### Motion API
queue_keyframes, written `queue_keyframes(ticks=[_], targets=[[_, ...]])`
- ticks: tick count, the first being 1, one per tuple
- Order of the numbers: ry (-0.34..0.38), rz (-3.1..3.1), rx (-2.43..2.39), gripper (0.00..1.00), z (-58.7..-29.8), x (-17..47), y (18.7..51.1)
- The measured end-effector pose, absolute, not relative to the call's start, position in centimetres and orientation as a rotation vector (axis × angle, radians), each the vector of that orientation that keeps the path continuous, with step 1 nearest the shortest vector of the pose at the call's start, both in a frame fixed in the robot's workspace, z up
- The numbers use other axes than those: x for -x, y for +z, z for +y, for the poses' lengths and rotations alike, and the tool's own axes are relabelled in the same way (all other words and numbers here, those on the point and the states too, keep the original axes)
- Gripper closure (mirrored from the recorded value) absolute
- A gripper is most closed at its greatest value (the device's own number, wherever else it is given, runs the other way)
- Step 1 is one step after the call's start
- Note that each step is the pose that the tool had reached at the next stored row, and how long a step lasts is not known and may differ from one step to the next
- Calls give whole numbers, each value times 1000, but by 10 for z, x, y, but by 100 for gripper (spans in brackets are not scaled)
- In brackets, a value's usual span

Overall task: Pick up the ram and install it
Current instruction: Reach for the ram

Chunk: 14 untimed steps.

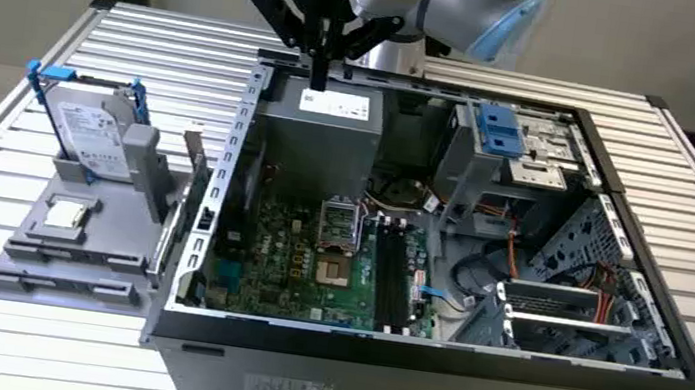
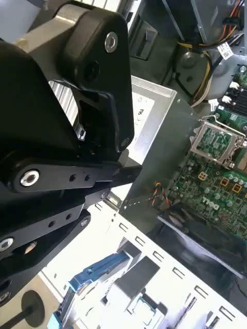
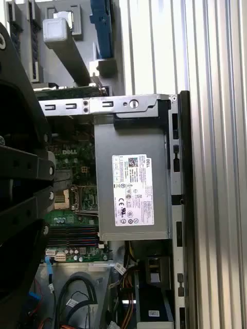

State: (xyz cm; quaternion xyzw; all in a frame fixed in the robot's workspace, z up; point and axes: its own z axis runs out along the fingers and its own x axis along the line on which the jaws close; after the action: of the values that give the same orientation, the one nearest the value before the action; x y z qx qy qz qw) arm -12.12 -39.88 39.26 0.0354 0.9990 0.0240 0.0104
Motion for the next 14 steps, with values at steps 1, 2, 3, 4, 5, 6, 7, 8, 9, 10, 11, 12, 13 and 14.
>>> queue_keyframes(ticks=[1, 2, 3, 4, 5, 6, 7, 8, 9, 10, 11, 12, 13, 14], targets=[[75, 3118, -110, 100, -399, 121, 393], [75, 3118, -110, 100, -399, 121, 393], [75, 3118, -110, 100, -399, 121, 393], [75, 3118, -110, 100, -399, 121, 393], [75, 3118, -110, 100, -399, 121, 393], [75, 3118, -110, 100, -399, 121, 393], [75, 3118, -110, 100, -399, 121, 393], [75, 3118, -110, 100, -399, 121, 393], [75, 3118, -111, 100, -399, 122, 393], [75, 3118, -111, 100, -399, 122, 393], [75, 3118, -110, 100, -399, 122, 393], [75, 3118, -110, 100, -399, 123, 393], [75, 3118, -110, 100, -399, 123, 393], [75, 3118, -111, 100, -399, 124, 393]])
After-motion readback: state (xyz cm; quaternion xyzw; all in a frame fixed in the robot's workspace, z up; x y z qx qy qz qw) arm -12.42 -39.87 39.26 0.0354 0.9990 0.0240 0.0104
